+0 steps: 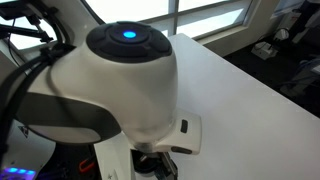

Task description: Place the marker on the table

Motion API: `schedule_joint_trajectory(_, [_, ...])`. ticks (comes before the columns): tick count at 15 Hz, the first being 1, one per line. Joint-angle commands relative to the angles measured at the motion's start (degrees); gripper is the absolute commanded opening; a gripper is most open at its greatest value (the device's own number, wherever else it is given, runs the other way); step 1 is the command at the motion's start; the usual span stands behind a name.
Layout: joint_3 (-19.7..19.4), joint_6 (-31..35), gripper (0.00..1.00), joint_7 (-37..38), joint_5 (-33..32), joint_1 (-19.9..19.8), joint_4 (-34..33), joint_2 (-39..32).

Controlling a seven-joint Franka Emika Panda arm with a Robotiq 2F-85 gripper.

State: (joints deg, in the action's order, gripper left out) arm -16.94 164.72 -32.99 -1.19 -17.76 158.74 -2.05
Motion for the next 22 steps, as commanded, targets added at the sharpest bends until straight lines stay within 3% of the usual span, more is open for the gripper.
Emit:
schedule_joint_trajectory(1, [0.4,-3.1,1.00,0.7,-0.2,0.6,0.4,3.5])
schedule_joint_trajectory(7, [0.2,-10.4,1.00,2.1,-0.5,1.4,0.8,7.1])
schedule_joint_trajectory(9, [0.0,-11.5,0.72,1.8,-0.2,1.6,0.7,7.5])
schedule_joint_trajectory(13, [-0.2,-10.2,0.40,0.9,0.2,1.8,0.6,7.0])
schedule_joint_trajectory(14, [-0.2,-9.9,0.41,0.7,0.4,1.9,0.6,6.8])
schedule_joint_trajectory(15, [-0.2,-9.2,0.47,0.1,0.9,2.0,0.6,6.5])
schedule_joint_trajectory(18, [-0.2,-8.3,0.47,-0.4,1.2,2.2,0.6,5.5])
schedule_joint_trajectory(19, [-0.2,-8.1,0.56,-0.5,1.2,2.3,0.6,5.2])
schedule_joint_trajectory(22, [-0.2,-7.6,0.61,-1.6,2.0,2.4,0.5,4.3])
